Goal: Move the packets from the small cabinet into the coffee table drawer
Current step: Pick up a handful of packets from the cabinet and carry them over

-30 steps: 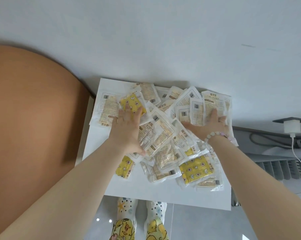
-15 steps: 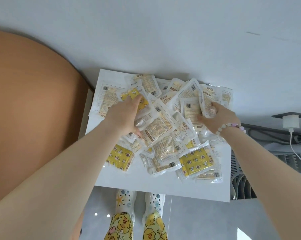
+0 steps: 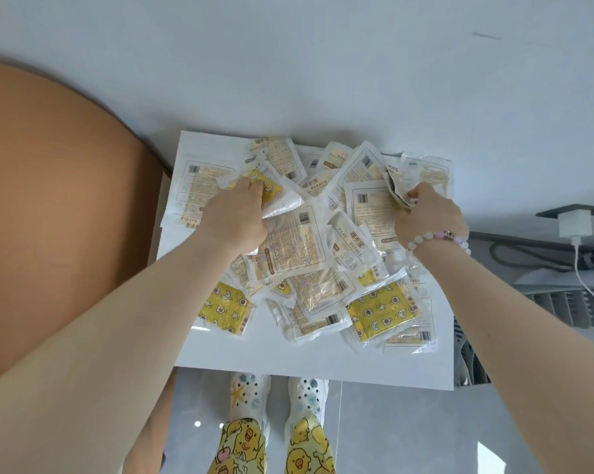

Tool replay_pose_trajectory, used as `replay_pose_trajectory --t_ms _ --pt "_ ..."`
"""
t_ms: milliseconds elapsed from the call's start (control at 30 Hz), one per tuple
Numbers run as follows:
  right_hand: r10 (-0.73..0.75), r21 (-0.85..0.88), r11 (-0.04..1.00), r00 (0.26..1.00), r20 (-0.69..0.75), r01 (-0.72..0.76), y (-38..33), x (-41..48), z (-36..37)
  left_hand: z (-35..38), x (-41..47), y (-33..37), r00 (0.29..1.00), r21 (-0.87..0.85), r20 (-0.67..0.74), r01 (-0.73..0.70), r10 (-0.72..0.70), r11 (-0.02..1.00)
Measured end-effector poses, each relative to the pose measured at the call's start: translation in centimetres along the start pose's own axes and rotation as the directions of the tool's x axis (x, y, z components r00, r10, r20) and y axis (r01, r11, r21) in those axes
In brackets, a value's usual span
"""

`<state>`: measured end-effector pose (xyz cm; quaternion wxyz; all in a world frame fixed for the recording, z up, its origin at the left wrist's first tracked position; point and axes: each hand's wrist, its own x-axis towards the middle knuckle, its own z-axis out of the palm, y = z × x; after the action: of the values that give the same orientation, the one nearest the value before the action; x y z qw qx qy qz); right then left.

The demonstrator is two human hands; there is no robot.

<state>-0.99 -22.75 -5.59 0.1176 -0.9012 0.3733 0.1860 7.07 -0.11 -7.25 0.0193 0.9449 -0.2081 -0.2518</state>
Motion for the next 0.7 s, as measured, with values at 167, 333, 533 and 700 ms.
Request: replay_pose_trajectory --t_ms 167,333,533,700 --pt "-0.005 0.042 0.999 0.999 -0.05 0.007 -0.1 0.0 0.9 0.0 -0.1 0.5 0.992 -0.087 -0.128 0.001 -0.012 0.996" --pt "-0.048 0.129 0.99 0.996 -0.077 0.058 0.8 -0.4 0.7 -0.5 -0.7 0.5 0.982 -0.128 -0.189 -0.026 0.001 0.991" --pt "0.039 0.356 0.934 0.997 -0.07 -0.012 1.8 -2.3 -0.1 -0.6 -2.4 2.1 0.968 -0.3 -0.22 0.053 -0.123 0.952" --pt "0.243 0.585 0.791 0.97 -0.031 -0.179 2.5 -3.8 -0.5 -1.5 -4.2 2.7 0.951 -0.409 -0.228 0.098 -0.206 0.907"
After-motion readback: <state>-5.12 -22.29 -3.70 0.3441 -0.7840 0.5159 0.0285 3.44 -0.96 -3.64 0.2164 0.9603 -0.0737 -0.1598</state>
